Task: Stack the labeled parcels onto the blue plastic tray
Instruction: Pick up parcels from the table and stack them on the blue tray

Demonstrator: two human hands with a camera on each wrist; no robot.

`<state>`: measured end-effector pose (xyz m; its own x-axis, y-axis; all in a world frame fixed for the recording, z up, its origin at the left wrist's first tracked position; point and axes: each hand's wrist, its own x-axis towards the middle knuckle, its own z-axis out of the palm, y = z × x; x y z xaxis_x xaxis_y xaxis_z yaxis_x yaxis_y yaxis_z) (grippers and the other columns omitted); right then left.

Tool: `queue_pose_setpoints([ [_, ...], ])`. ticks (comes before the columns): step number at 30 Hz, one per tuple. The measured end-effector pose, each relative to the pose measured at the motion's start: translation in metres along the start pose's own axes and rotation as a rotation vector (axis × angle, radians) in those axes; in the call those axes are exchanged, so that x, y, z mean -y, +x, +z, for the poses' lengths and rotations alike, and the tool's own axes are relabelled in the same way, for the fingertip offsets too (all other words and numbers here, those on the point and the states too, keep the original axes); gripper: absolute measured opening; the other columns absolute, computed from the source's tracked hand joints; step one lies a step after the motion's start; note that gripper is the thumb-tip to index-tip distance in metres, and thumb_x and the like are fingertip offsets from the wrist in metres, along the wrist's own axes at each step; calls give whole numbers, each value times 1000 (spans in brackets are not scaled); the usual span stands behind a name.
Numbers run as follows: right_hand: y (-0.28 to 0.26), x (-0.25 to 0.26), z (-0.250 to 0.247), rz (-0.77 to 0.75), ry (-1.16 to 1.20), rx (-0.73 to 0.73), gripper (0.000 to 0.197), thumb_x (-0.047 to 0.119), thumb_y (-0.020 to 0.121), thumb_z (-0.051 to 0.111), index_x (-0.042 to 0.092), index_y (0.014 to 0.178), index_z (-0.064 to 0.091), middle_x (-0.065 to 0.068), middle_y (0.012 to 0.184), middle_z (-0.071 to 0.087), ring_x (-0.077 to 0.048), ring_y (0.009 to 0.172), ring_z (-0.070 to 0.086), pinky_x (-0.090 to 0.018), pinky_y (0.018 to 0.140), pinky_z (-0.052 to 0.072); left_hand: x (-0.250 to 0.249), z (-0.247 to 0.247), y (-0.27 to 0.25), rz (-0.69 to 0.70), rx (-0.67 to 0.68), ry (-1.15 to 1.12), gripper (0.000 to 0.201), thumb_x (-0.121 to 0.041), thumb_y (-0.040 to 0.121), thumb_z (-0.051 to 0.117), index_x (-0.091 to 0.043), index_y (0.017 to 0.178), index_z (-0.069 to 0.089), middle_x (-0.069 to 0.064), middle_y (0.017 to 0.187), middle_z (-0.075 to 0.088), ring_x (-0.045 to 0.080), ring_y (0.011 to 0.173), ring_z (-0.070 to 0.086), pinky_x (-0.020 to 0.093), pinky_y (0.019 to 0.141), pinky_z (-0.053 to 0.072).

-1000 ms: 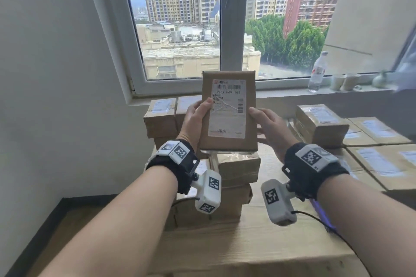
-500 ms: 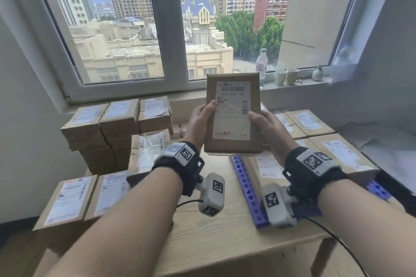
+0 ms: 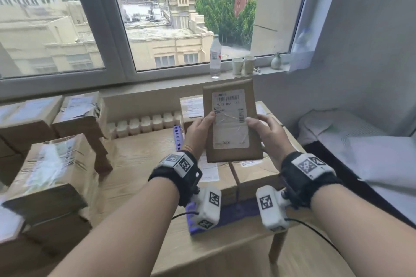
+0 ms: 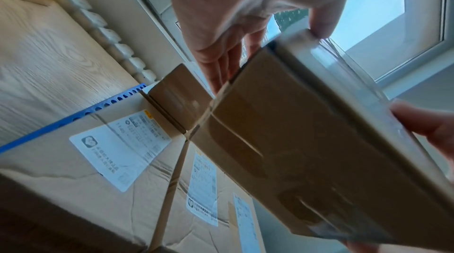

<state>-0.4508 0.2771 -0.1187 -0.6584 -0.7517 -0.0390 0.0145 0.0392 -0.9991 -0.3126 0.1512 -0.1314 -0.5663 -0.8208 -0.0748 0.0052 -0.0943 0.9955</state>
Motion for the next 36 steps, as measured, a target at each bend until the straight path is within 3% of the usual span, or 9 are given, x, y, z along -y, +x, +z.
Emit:
queue_pose_setpoints([
  [3, 18, -10, -17, 37, 19, -35, 55, 36, 89, 67, 13, 135, 49, -5, 117, 68, -9, 90, 67, -21, 61, 49, 5, 15, 14, -4, 7, 73, 37, -51, 88, 60, -16, 101, 66, 10, 107, 72, 30, 101, 69, 51, 92, 54],
  [5, 34, -16, -23, 52, 19, -44, 50, 36, 89, 65, 12, 131, 52, -6, 113, 70, -12, 90, 68, -22, 61, 50, 6, 21, 28, 2, 7, 126, 25, -41, 95, 57, -18, 96, 65, 5, 99, 71, 23, 91, 68, 42, 80, 57],
  [11, 90, -23, -29, 77, 27, -77, 43, 36, 89, 65, 9, 122, 57, -8, 106, 72, -16, 86, 70, -23, 60, 52, 9, 36, 84, 9, 2, 189, 43, -34, 98, 55, -5, 130, 56, 5, 111, 65, 5, 74, 58, 9, 48, 44],
  [13, 113, -19, -28, 83, 8, -82, 39, 35, 90, 64, 10, 119, 58, -8, 107, 71, -17, 88, 69, -26, 64, 51, 5, 39, 107, 7, -4, 207, 45, -34, 97, 57, -7, 132, 55, 8, 118, 67, 6, 78, 61, 10, 56, 50],
  [17, 164, -13, -22, 82, -7, -43, 36, 44, 83, 67, 16, 106, 65, -9, 105, 73, -24, 95, 69, -41, 81, 57, -3, 37, 156, 35, -47, 282, 59, -53, 84, 62, -12, 126, 62, 4, 120, 69, 16, 103, 66, 34, 93, 53],
  [20, 197, -17, -15, 121, 2, -21, 70, 60, 59, 67, 15, 112, 67, -7, 103, 75, -26, 97, 71, -46, 89, 56, -8, 29, 187, 92, -97, 416, 45, -45, 96, 52, -12, 125, 64, 0, 118, 69, 17, 107, 63, 31, 94, 48],
  [25, 232, -37, -5, 193, -55, 13, 67, 60, 63, 64, 16, 113, 64, -6, 104, 74, -25, 97, 70, -44, 90, 55, 0, 13, 215, 78, -166, 567, 35, -31, 99, 50, -16, 128, 63, -1, 126, 66, 17, 118, 59, 31, 102, 44],
  [29, 255, -53, 0, 275, -75, 41, 74, 64, 57, 66, 15, 112, 66, -6, 103, 75, -25, 96, 71, -45, 90, 55, 10, 11, 225, 80, -141, 750, 46, -33, 96, 55, -21, 140, 52, 0, 138, 57, 19, 126, 52, 29, 102, 39],
  [36, 278, -66, 5, 348, -130, 104, 42, 51, 84, 62, 16, 108, 69, -5, 104, 74, -25, 97, 70, -46, 95, 53, 21, 15, 239, 101, -149, 963, 60, -39, 87, 63, -23, 142, 47, -1, 134, 56, 20, 125, 50, 35, 107, 38],
])
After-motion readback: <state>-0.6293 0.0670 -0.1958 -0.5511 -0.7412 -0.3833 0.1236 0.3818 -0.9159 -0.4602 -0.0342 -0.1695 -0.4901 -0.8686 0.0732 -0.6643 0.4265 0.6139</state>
